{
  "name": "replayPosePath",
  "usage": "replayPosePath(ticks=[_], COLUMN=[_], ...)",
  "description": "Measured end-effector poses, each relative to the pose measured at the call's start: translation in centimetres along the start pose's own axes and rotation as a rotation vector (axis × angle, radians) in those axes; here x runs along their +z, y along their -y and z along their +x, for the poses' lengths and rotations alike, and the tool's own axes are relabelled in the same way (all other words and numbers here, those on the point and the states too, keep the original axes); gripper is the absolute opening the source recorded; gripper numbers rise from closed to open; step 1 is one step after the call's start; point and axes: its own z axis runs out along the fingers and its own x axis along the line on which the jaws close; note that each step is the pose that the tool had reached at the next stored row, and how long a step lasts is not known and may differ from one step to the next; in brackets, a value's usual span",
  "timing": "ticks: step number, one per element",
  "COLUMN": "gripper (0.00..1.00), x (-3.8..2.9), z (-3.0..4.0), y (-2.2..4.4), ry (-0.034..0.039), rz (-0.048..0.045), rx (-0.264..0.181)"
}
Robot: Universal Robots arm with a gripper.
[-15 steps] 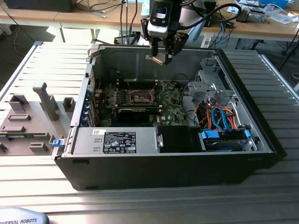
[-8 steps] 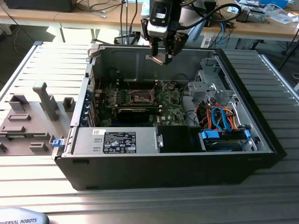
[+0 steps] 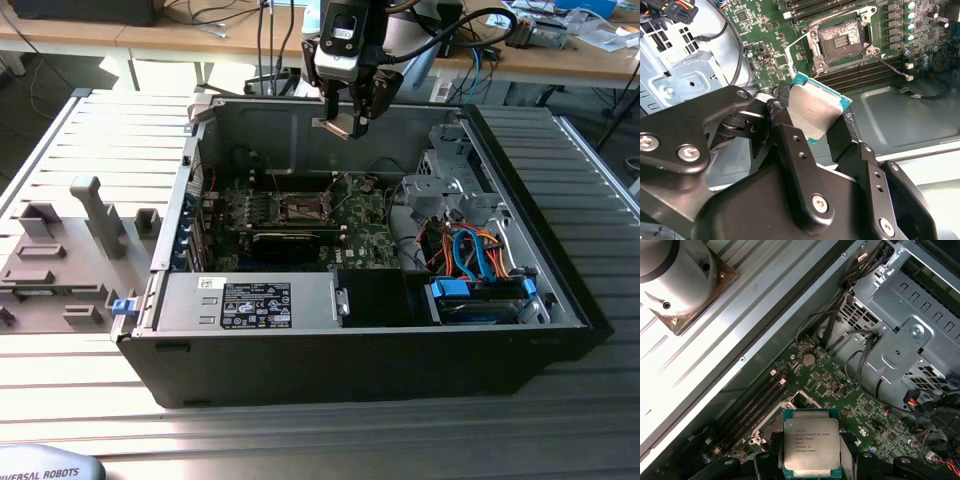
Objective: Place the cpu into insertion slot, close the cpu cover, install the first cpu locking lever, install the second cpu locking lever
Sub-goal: 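Place the cpu into insertion slot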
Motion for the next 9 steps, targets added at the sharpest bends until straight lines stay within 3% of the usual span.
replayPosePath(ticks=[9], gripper=[0.54], x=[0.01], z=[0.00], y=[0.00], ry=[0.0009], rz=[-0.0002], rx=[0.010])
